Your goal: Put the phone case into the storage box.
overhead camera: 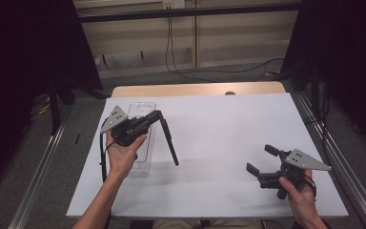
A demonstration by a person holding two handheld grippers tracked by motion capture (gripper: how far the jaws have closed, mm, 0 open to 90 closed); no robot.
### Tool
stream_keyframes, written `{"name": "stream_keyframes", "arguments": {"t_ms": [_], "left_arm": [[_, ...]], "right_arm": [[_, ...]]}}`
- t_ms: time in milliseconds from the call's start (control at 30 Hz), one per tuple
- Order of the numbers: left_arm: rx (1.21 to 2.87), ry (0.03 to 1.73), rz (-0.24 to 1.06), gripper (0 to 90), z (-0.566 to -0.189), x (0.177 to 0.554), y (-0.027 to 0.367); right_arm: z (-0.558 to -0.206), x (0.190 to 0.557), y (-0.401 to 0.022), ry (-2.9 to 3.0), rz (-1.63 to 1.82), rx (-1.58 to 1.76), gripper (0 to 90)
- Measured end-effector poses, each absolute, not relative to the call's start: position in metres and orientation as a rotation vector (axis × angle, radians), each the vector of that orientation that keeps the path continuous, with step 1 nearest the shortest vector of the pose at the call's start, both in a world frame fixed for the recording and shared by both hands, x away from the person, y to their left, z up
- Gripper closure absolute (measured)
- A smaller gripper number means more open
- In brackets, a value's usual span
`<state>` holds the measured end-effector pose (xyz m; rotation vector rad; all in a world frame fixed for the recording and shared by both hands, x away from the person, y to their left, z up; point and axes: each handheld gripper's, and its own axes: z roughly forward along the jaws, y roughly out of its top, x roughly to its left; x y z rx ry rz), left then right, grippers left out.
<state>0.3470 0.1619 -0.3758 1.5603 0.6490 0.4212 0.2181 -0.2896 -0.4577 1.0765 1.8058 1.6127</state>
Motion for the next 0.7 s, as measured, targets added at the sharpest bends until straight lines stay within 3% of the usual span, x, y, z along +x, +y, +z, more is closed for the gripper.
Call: {"name": "stream_keyframes", "arguments": {"t_ms": [700], "left_arm": [[1.512, 0.762, 0.538, 88.4, -0.349, 0.369, 0.179]], "right_arm": [[-0.463, 0.217, -0.297, 1.759, 1.613, 1.087, 0.3]]}}
